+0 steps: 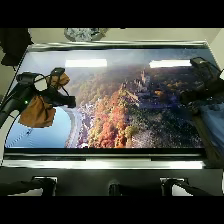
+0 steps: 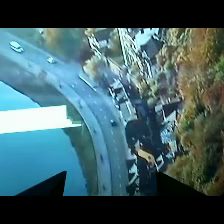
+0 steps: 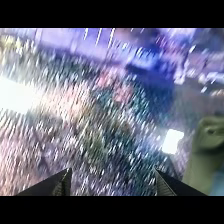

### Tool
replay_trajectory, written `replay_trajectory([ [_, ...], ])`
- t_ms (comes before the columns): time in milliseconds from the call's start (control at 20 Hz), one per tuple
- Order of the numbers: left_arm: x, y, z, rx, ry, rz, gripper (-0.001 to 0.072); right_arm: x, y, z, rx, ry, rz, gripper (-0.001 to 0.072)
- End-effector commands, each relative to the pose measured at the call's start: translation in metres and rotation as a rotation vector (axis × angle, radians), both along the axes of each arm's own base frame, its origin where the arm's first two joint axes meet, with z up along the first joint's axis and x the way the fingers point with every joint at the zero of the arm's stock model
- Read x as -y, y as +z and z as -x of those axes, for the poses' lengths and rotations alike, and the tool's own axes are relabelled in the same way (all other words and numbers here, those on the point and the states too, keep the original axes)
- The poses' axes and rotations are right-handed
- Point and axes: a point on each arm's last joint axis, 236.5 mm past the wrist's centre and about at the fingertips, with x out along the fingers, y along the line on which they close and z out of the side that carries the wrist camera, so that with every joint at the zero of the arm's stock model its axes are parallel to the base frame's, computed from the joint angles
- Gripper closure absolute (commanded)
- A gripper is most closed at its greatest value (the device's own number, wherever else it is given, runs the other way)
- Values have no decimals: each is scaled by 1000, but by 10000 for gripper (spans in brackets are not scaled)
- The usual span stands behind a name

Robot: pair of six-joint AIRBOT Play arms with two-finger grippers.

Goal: Fold the shirts.

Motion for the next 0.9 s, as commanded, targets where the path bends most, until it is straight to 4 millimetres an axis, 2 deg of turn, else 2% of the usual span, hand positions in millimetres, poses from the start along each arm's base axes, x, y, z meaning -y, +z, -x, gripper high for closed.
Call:
replay_trajectory([
  [0, -64, 8, -50, 83, 136, -75, -13, 0, 5, -12, 55, -2, -2, 89],
  [150, -158, -14, -68, -34, 483, -23, -13, -20, 4, -10, 47, 62, -65, 88],
  [250, -193, -38, -78, -66, 684, 113, -13, -33, 5, -7, 38, 112, -106, 87],
  [400, -214, -72, -94, -64, 750, 194, -13, -44, 6, -5, 35, 141, -146, 87],
  [550, -209, -101, -109, -50, 701, 192, -13, -53, 9, -6, 50, 188, -167, 87],
  [700, -206, -122, -108, -85, 655, 177, -13, -62, 8, 2, 19, 202, -206, 87],
  [750, -208, -127, -103, -107, 637, 167, 66, -66, 8, 6, 7, 209, -223, 87],
  [850, -205, -127, -92, -154, 595, 164, 677, -72, 8, 10, -8, 219, -249, 88],
])
